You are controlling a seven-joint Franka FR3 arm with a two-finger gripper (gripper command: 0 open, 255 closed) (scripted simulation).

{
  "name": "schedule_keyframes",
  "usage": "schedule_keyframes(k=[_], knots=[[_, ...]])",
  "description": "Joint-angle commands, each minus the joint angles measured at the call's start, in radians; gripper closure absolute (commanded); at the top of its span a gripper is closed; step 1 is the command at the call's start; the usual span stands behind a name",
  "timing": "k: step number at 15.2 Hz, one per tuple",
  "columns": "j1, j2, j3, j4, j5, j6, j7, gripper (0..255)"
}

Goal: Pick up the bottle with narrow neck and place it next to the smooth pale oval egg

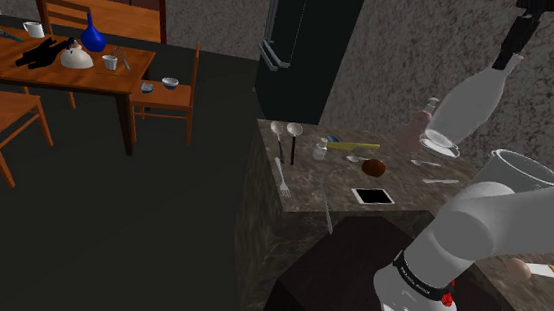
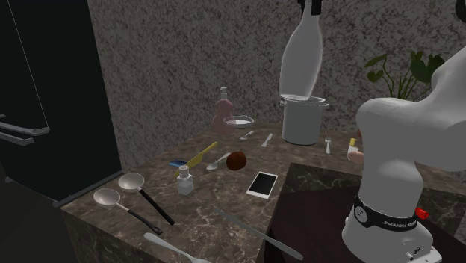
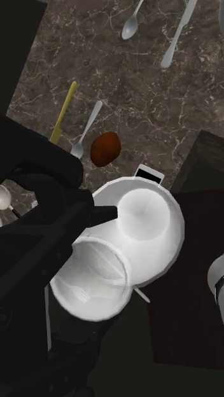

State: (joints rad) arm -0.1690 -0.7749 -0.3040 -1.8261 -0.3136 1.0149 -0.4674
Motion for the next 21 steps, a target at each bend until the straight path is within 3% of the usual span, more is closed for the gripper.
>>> schedule_keyframes(k=[1, 11, 21], knots=[[-0.008, -0.041, -0.009, -0.005, -0.026, -0.030, -0.029, 255], [-0.038, -0.222, -0.091, 0.005, -0.212, -0.165, -0.227, 255], [-0.037, -0.332, -0.178, 0.116, -0.463, -0.287, -0.492, 255]])
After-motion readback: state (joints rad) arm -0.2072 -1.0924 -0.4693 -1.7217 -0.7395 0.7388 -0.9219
